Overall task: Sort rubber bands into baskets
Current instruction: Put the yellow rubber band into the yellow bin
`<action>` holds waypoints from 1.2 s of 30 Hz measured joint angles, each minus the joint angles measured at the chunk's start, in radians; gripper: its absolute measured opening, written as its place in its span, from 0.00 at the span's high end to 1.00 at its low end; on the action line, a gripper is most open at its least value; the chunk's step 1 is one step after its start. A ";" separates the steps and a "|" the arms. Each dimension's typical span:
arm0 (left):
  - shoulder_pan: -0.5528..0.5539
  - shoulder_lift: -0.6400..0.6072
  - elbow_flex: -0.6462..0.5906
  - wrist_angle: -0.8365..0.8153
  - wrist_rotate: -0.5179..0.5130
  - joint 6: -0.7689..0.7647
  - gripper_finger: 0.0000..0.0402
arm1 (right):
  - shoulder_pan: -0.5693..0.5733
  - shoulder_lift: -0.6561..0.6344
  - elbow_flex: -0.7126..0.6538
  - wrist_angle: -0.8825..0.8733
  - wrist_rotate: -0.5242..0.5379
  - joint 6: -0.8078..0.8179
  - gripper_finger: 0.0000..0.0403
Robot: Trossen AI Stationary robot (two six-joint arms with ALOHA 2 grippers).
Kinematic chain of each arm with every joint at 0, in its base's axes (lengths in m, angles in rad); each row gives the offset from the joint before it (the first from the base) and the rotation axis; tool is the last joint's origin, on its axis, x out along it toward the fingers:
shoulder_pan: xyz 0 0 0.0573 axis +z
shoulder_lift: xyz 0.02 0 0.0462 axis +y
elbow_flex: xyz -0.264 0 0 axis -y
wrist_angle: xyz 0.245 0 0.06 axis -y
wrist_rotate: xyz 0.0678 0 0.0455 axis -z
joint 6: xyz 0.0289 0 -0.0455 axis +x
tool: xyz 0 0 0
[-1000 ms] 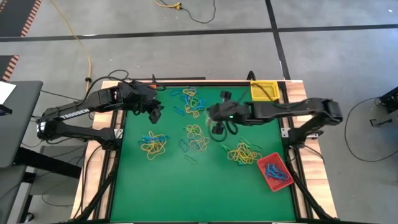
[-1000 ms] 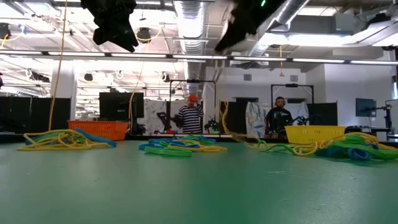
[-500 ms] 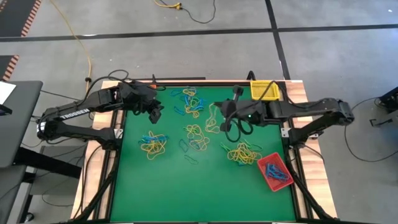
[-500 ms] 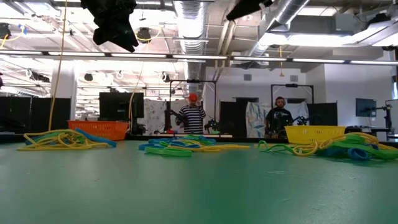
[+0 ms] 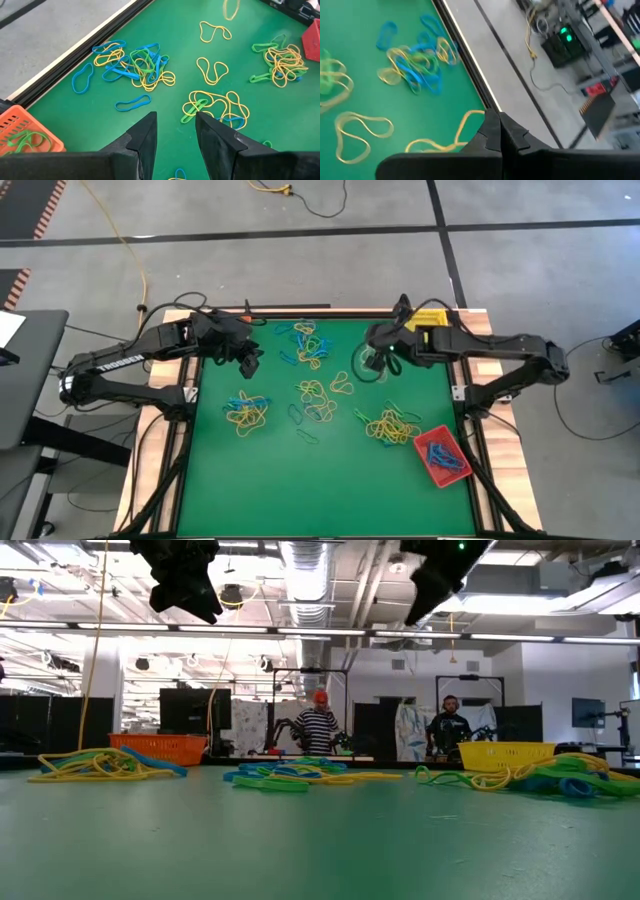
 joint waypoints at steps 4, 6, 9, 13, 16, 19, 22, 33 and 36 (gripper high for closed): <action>0.000 0.000 0.000 0.000 0.000 0.000 0.69 | -0.080 0.000 0.000 -0.053 0.000 0.001 0.97; 0.000 0.000 0.000 0.000 0.000 0.000 0.69 | -0.125 0.000 0.000 -0.074 0.000 0.001 0.97; 0.000 0.000 0.000 0.000 0.000 0.000 0.69 | -0.193 0.000 0.000 -0.115 -0.002 0.001 0.97; 0.000 0.000 0.000 0.000 0.000 0.000 0.69 | -0.289 0.000 0.000 -0.164 -0.005 0.000 0.97; 0.000 0.000 0.000 0.000 0.000 0.000 0.69 | -0.363 -0.004 0.000 -0.192 -0.005 -0.005 0.97; 0.000 0.000 0.000 0.000 0.000 0.000 0.69 | -0.436 -0.016 0.000 -0.211 -0.005 -0.009 0.97; 0.000 0.000 0.000 0.000 0.000 0.000 0.69 | -0.508 -0.037 -0.011 -0.212 -0.009 -0.019 0.97; 0.000 0.000 0.000 0.000 0.000 0.000 0.69 | -0.716 -0.060 -0.022 -0.234 -0.151 -0.023 0.97; 0.000 0.000 0.000 0.000 0.000 0.000 0.69 | -0.746 -0.059 -0.023 -0.233 -0.203 -0.011 0.97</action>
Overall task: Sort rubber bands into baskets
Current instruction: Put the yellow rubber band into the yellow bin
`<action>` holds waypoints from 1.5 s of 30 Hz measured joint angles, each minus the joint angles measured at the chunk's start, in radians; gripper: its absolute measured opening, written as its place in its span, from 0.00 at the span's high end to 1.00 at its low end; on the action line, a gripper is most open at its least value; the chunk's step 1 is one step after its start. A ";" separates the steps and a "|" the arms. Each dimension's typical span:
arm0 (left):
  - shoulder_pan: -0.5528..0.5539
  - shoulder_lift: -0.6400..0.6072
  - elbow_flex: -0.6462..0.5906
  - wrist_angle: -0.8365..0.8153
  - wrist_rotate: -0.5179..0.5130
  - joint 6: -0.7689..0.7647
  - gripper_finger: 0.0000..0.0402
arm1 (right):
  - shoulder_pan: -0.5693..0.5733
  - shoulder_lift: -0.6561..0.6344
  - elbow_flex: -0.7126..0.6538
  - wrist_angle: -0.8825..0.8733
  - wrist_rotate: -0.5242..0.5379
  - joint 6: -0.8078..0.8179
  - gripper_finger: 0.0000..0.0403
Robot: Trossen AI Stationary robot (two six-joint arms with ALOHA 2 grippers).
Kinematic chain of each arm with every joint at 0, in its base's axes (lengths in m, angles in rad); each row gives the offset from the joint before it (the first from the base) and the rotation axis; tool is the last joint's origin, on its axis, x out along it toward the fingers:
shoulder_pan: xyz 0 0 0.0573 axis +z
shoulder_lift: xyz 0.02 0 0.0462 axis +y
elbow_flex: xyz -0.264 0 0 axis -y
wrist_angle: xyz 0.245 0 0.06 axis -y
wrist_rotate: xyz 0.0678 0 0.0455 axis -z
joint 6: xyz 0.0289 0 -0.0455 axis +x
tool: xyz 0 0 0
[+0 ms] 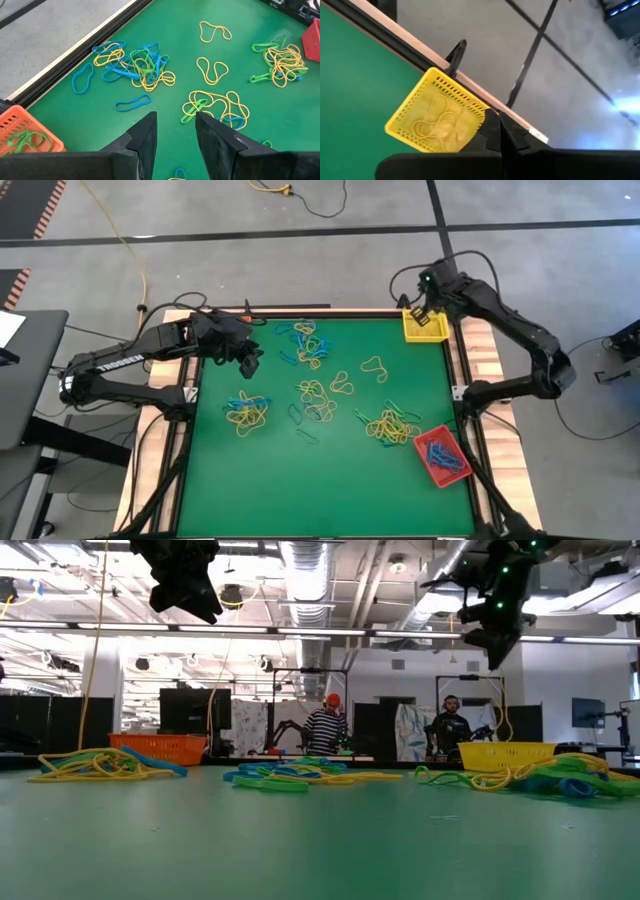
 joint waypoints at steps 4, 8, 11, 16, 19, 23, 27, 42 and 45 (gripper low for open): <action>0.000 0.000 0.000 0.000 0.000 0.000 0.69 | -0.031 0.000 -0.005 0.006 -0.052 0.011 0.97; 0.000 0.000 0.000 0.000 0.000 0.000 0.69 | -0.053 0.000 -0.072 0.051 -0.105 0.012 0.97; 0.000 0.000 0.000 0.000 0.000 0.000 0.69 | -0.071 0.001 -0.140 0.104 -0.117 0.002 0.97; 0.000 0.000 0.000 0.000 0.000 0.000 0.69 | -0.076 0.000 -0.215 0.203 -0.122 0.003 0.97; 0.000 0.000 0.000 0.000 0.000 0.000 0.69 | -0.082 0.002 -0.233 0.218 -0.136 0.003 0.97; 0.000 0.000 0.000 0.000 0.000 0.000 0.69 | -0.082 0.001 -0.231 0.225 -0.145 0.011 0.96; 0.000 0.000 0.000 0.000 0.000 0.000 0.69 | -0.082 0.001 -0.232 0.222 -0.151 0.014 0.96; 0.000 0.000 0.000 0.000 0.000 0.000 0.69 | -0.082 0.028 -0.254 0.214 -0.196 0.062 0.93; 0.000 0.000 0.000 0.000 0.000 0.000 0.69 | -0.082 0.051 -0.284 0.248 -0.194 0.062 0.93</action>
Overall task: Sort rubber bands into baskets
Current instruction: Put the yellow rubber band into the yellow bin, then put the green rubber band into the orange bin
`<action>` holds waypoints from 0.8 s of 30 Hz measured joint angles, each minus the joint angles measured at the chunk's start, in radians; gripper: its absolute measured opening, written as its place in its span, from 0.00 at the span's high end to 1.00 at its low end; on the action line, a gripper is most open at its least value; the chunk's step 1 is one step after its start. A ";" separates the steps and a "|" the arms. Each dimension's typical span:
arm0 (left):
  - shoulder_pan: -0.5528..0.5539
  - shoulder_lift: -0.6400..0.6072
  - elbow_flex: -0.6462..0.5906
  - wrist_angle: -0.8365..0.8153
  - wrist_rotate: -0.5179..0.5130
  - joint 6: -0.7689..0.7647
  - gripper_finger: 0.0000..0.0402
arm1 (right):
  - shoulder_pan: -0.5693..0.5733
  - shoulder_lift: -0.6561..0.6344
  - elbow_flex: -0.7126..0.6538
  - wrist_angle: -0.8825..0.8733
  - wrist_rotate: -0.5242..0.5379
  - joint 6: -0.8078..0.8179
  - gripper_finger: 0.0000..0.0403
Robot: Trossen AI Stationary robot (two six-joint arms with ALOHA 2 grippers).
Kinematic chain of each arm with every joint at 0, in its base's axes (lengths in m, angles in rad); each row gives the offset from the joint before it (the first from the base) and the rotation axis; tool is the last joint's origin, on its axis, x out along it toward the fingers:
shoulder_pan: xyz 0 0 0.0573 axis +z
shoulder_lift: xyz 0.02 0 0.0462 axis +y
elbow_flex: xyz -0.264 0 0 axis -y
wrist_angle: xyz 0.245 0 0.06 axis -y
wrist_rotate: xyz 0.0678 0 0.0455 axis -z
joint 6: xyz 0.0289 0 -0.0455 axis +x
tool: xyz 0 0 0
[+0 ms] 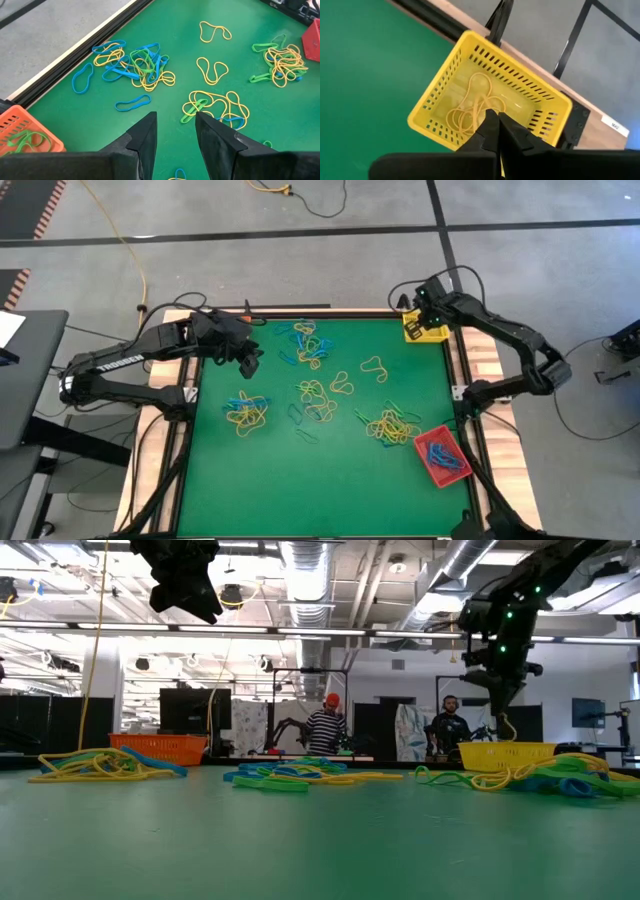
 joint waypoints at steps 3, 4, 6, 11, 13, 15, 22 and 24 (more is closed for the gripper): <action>0.000 0.000 0.000 0.000 0.000 0.000 0.69 | -0.002 0.023 -0.017 0.029 0.002 0.005 0.92; 0.000 0.000 0.000 0.000 0.000 0.000 0.69 | -0.005 0.030 -0.019 0.035 0.007 0.006 0.92; 0.000 0.000 0.000 0.000 0.000 0.000 0.69 | -0.006 0.036 -0.020 0.047 0.016 0.009 0.91; 0.000 0.000 0.000 0.000 0.000 0.000 0.69 | -0.007 0.041 -0.020 0.082 0.027 0.008 0.84; 0.000 0.000 0.000 0.000 0.000 0.000 0.69 | -0.007 0.041 -0.020 0.087 0.028 0.009 0.79; 0.000 0.000 0.000 0.000 0.000 0.000 0.69 | -0.006 0.041 -0.020 0.093 0.030 0.009 0.74; 0.000 0.000 0.000 0.000 0.000 0.000 0.69 | -0.006 0.041 -0.020 0.100 0.056 0.012 0.60; 0.000 0.000 0.000 0.000 0.000 0.000 0.69 | -0.003 0.041 -0.020 0.102 0.056 0.012 0.58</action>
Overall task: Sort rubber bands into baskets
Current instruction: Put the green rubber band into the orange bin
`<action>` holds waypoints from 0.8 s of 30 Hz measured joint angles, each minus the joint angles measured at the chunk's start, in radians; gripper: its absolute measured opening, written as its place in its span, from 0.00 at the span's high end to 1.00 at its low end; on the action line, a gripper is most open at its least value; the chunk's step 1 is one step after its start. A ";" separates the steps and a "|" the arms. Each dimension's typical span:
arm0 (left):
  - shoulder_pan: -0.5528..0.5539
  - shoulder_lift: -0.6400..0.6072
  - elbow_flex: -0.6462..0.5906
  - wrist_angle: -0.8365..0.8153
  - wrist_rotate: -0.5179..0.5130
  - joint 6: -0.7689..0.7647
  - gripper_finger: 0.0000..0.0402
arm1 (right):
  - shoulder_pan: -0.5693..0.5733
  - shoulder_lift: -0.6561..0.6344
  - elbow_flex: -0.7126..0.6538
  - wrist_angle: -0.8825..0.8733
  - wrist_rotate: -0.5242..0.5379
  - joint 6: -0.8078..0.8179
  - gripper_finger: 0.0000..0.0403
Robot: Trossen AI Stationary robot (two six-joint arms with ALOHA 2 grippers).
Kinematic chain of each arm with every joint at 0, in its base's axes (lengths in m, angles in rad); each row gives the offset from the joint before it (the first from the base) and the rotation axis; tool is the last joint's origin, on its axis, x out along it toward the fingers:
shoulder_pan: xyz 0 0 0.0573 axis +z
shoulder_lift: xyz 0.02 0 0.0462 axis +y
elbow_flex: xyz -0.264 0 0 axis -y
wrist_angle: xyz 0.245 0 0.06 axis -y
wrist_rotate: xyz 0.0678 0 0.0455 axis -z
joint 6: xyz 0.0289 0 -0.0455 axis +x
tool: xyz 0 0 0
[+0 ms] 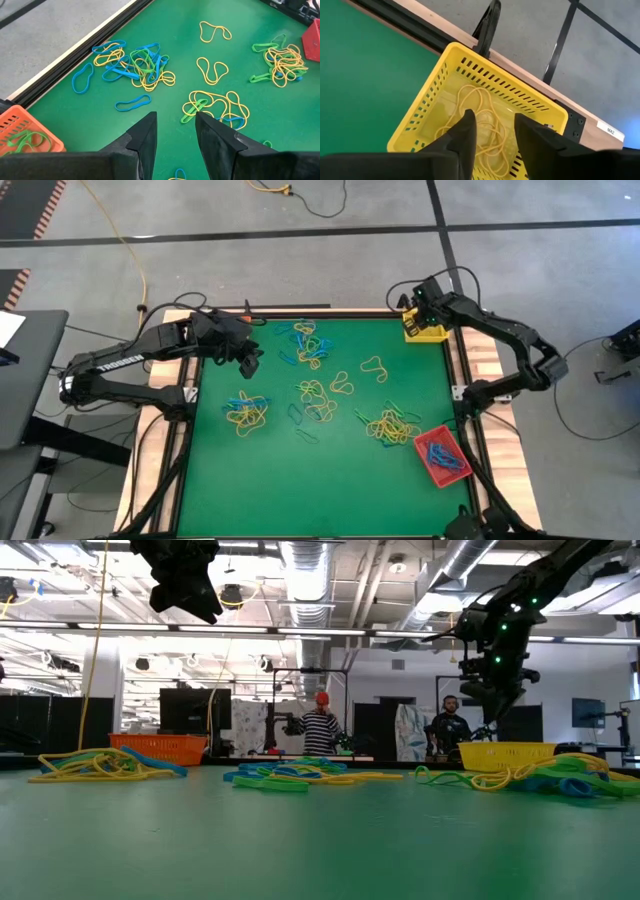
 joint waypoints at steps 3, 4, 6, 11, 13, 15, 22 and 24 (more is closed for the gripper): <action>0.000 0.000 0.000 0.000 0.000 0.000 0.69 | 0.010 0.000 0.000 0.003 0.000 0.000 0.57; 0.000 0.000 0.000 0.000 0.000 0.000 0.69 | 0.014 0.000 0.000 0.005 0.000 0.000 0.57; 0.000 0.000 0.000 0.000 0.000 0.000 0.69 | 0.026 0.000 0.000 0.005 0.000 -0.001 0.58; 0.000 0.000 0.000 0.000 0.000 0.000 0.69 | 0.073 0.000 0.000 0.004 -0.001 -0.004 0.59; 0.000 0.000 0.000 0.000 0.000 0.000 0.69 | 0.101 0.000 0.000 0.003 -0.005 -0.007 0.59; 0.000 0.000 0.000 0.000 0.000 0.000 0.69 | 0.134 0.000 0.000 0.000 -0.026 -0.008 0.59; 0.000 0.000 0.000 0.000 0.000 0.000 0.69 | 0.288 -0.001 0.000 -0.009 -0.136 0.004 0.59; 0.000 0.000 0.000 0.000 0.000 0.000 0.69 | 0.345 -0.001 0.000 -0.011 -0.159 0.015 0.59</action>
